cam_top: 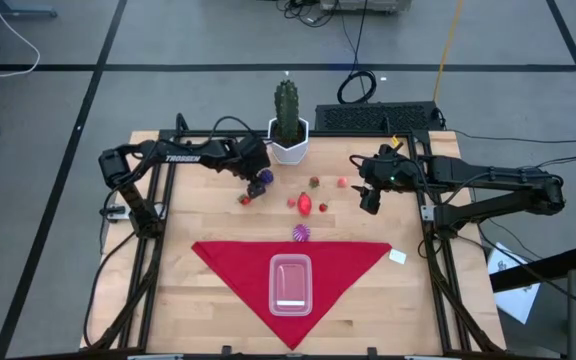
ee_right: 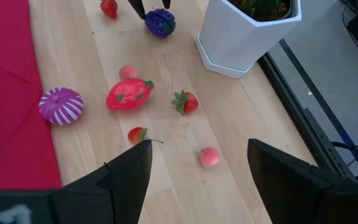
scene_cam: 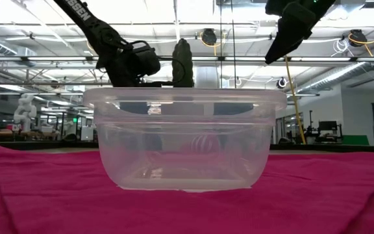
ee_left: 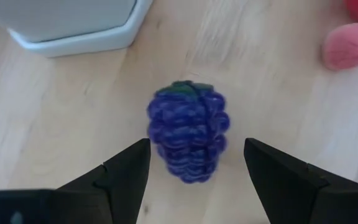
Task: Pick and placing Produce into tupperware
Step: Put the blackberry into the transparent bin
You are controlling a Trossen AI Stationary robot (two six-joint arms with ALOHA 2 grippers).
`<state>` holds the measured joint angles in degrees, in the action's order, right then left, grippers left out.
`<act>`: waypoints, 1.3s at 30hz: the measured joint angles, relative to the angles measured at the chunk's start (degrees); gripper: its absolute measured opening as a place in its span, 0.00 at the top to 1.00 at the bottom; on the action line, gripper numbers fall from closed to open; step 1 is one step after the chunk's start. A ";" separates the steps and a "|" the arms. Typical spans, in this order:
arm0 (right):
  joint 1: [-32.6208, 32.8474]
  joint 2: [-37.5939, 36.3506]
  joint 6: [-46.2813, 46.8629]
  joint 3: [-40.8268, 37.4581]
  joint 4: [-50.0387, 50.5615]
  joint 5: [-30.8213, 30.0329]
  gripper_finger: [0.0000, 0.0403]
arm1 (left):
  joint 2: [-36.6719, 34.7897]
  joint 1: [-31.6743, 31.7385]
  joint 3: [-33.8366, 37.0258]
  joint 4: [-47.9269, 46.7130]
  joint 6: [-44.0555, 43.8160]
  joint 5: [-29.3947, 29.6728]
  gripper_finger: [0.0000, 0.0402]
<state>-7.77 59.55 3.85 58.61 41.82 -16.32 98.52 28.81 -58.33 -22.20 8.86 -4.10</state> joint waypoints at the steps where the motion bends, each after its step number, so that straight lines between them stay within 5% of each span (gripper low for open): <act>1: 0.00 0.00 -0.01 0.00 0.00 0.01 0.37 | 0.00 -0.01 0.00 0.14 0.00 0.43 0.34; 39: 0.00 0.00 1.71 0.00 -0.02 0.10 0.37 | 1.16 -1.00 0.00 2.89 -2.61 4.13 0.34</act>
<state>-7.77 59.55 5.56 58.61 41.80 -16.23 99.68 27.81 -58.33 -19.31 6.25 0.03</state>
